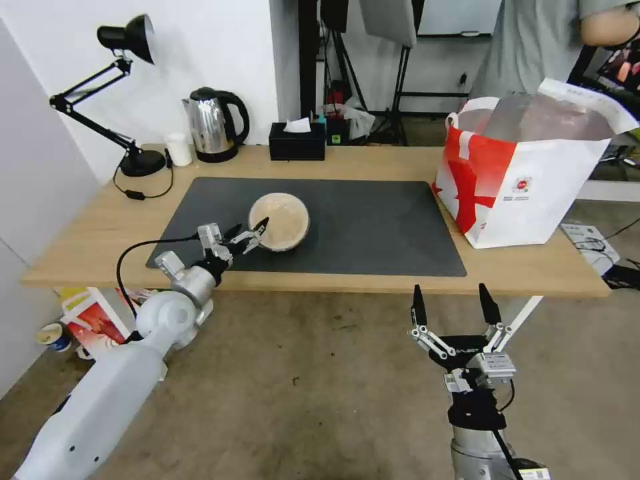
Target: Pick up the trash from the table and place it into the takeout bag.
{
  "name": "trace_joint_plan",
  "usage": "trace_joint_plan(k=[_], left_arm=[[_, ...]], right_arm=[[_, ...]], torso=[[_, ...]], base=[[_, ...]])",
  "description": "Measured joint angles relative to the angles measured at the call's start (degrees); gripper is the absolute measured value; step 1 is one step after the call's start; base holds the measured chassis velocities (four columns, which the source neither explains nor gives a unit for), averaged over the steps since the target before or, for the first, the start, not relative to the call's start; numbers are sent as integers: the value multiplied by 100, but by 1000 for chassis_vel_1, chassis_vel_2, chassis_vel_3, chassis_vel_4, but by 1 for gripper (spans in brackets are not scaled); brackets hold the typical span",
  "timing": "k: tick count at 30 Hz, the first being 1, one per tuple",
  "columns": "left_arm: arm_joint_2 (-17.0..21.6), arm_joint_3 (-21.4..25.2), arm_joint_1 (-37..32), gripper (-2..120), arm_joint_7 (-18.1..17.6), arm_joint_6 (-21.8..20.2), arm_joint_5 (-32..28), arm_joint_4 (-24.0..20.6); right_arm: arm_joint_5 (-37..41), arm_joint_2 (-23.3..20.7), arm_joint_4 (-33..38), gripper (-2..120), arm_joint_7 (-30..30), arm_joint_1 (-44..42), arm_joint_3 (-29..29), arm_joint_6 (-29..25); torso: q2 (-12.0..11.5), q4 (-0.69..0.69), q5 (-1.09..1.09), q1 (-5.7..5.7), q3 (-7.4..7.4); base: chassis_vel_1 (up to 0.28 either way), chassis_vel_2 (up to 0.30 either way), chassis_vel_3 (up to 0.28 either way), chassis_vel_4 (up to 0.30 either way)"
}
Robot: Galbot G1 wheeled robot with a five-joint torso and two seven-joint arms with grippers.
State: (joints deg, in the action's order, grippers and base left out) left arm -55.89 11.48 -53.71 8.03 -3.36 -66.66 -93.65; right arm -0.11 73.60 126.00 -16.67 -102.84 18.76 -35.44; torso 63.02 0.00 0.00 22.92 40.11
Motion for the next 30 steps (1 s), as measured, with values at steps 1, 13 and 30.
trace_joint_plan(k=[1, 13, 30], left_arm=[[0, 0, 0, 100, 0, 0, 0, 0], [-133, -100, 97, 94, 68, -5, -41, 83], [-77, -158, 185, 32, 169, -33, -172, 106]], right_arm=[[0, 0, 0, 100, 0, 0, 0, 0], [0, 0, 0, 100, 0, 0, 0, 0], [0, 0, 0, 100, 0, 0, 0, 0]], torso=[[0, 0, 0, 0, 0], [0, 0, -1, 0, 0], [0, 0, 0, 0, 0]], base=[[0, 0, 0, 0], [0, 0, 0, 0], [0, 0, 0, 0]])
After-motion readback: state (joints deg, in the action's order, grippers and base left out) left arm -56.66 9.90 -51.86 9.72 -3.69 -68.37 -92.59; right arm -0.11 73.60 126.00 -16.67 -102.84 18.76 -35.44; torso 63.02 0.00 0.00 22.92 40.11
